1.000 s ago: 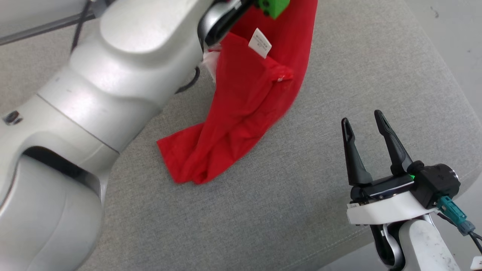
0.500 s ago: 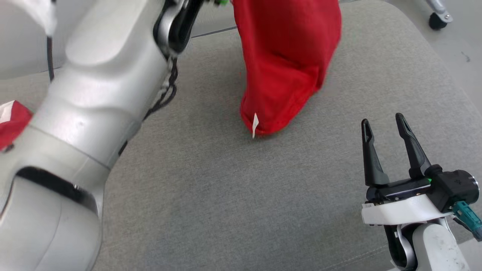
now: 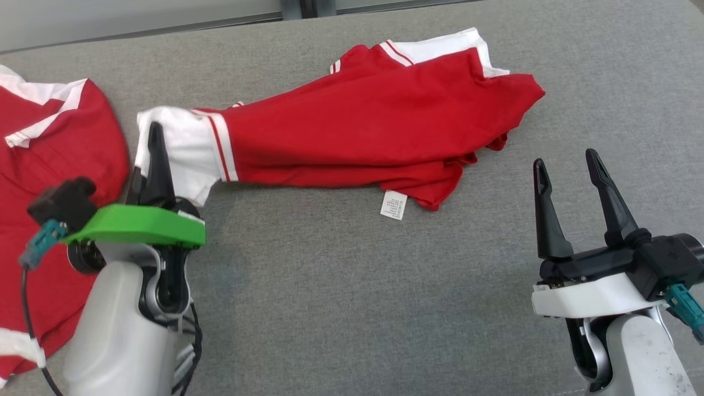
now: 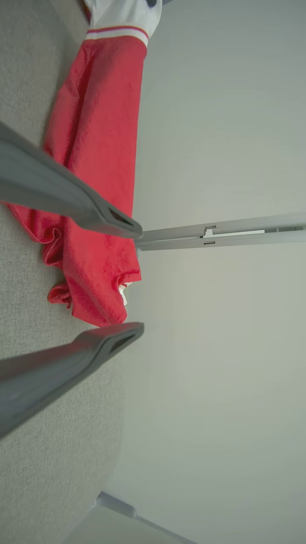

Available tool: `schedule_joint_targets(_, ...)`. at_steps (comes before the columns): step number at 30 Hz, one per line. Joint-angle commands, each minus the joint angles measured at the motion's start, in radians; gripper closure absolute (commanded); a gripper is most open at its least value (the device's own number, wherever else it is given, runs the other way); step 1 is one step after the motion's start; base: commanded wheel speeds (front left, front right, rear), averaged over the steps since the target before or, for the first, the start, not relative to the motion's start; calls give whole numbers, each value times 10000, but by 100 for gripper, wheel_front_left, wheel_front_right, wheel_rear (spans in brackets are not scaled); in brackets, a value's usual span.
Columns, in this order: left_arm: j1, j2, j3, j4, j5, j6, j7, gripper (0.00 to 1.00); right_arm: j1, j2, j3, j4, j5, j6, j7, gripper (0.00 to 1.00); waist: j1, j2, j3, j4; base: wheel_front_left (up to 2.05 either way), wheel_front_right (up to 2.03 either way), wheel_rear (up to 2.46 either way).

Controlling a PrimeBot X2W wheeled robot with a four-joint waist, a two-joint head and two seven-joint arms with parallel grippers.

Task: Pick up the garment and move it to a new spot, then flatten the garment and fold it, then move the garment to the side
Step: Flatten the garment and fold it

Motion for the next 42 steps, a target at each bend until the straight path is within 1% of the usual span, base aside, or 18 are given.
schedule_joint_targets(1,571,-259,431,-112,310,-92,-4,100,-46,-18,33,22,-67,-14,-4,0,1,0,160,290,0,0,0)
schedule_joint_targets(3,1299,-571,846,-164,736,-146,-6,100,-21,-23,40,49,-89,-14,-2,0,1,0,110,336,0,0,0)
schedule_joint_targets(5,1894,-783,964,-124,1129,-238,-6,100,-2,-20,52,62,-110,-14,-2,0,1,0,62,366,0,0,0)
schedule_joint_targets(8,2651,-949,783,-95,1748,-347,-6,100,62,-20,18,12,-150,-14,-2,0,1,0,25,451,0,0,0)
schedule_joint_targets(12,3121,-1037,358,53,2277,-434,-6,100,172,-20,-20,27,-173,-14,-2,0,1,0,-23,562,0,0,0)
schedule_joint_targets(13,3166,-1040,313,55,2310,-434,-7,68,198,-20,-13,40,-172,-14,-2,0,1,0,-43,581,0,0,0)
schedule_joint_targets(14,3202,-1040,254,24,2386,-436,-5,18,222,-20,0,47,-186,-14,-2,0,1,0,-68,602,0,0,0)
schedule_joint_targets(15,3189,-1031,233,-73,2501,-402,-7,0,229,-20,11,54,-193,-14,-2,0,1,0,-85,615,0,0,0)
schedule_joint_targets(18,3029,-853,235,-552,3012,-191,-7,0,251,-20,39,79,-207,-14,-2,0,1,0,-143,632,0,0,0)
schedule_joint_targets(19,2873,-729,174,-1080,3459,-36,-5,0,279,-20,46,90,-214,-14,-2,0,1,0,-186,631,0,0,0)
schedule_joint_targets(22,2583,-463,-210,-1594,4184,89,47,0,295,-18,70,90,-241,-14,-2,0,1,0,-218,612,0,0,0)
schedule_joint_targets(25,1907,-267,-565,-1709,4637,88,545,0,208,-20,166,92,-261,-14,-2,0,1,0,-165,506,0,0,0)
schedule_joint_targets(28,981,-131,-847,-890,4797,-52,1466,0,60,-18,209,48,-214,-14,-2,0,1,0,-8,360,0,0,0)
schedule_joint_targets(32,-417,219,-1013,991,5321,136,2028,0,-97,-17,450,25,-168,-14,-4,0,1,0,322,45,0,0,0)
schedule_joint_targets(34,-947,274,-1089,1917,5458,135,2211,0,-158,-21,477,59,-142,-14,-2,0,1,0,424,-118,0,0,0)
schedule_joint_targets(36,-1372,290,-1160,2659,5404,-48,2412,0,-175,-20,434,78,-88,-14,-2,0,1,0,487,-260,0,0,0)
schedule_joint_targets(40,-1932,286,-1222,3586,5073,-455,2514,1,-132,-18,390,90,-40,-14,-2,0,1,0,564,-449,0,0,0)
schedule_joint_targets(42,-2132,308,-1215,3964,4870,-565,2578,23,-129,-17,385,112,-11,-14,-4,0,1,0,587,-521,0,0,0)
